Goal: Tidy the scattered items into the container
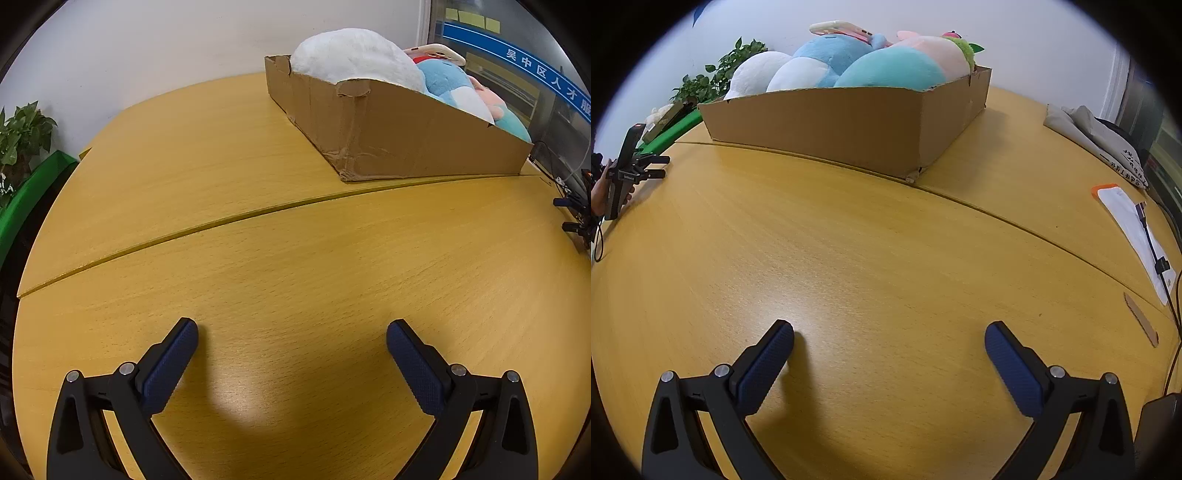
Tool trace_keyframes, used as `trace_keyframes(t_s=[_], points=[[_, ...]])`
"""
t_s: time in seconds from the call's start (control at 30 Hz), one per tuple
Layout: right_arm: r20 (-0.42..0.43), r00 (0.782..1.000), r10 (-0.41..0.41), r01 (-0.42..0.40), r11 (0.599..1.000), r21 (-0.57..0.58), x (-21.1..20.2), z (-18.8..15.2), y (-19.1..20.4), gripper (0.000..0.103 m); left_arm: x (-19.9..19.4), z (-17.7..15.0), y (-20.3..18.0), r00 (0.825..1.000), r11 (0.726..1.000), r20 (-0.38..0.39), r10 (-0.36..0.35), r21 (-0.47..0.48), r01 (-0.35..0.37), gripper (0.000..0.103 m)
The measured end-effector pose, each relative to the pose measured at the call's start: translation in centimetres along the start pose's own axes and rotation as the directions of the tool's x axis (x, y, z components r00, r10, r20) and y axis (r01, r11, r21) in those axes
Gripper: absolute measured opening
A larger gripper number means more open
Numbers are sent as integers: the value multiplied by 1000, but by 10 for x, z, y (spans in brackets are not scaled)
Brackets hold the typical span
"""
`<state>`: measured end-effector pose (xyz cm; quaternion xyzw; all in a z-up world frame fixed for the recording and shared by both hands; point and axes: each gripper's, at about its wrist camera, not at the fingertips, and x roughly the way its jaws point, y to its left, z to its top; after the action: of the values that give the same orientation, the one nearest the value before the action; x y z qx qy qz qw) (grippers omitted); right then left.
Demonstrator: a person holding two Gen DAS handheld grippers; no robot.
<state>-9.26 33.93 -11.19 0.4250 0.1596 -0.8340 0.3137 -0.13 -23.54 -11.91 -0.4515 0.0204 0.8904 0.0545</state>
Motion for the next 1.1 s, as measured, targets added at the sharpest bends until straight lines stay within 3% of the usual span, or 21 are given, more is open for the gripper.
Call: trace_keyframes(t_s=[1.1], points=[[0,1000,-7,7,1000,-2,0,3,-3,103,0,0,-4,1000,1000,1,7,-4,-7,103]])
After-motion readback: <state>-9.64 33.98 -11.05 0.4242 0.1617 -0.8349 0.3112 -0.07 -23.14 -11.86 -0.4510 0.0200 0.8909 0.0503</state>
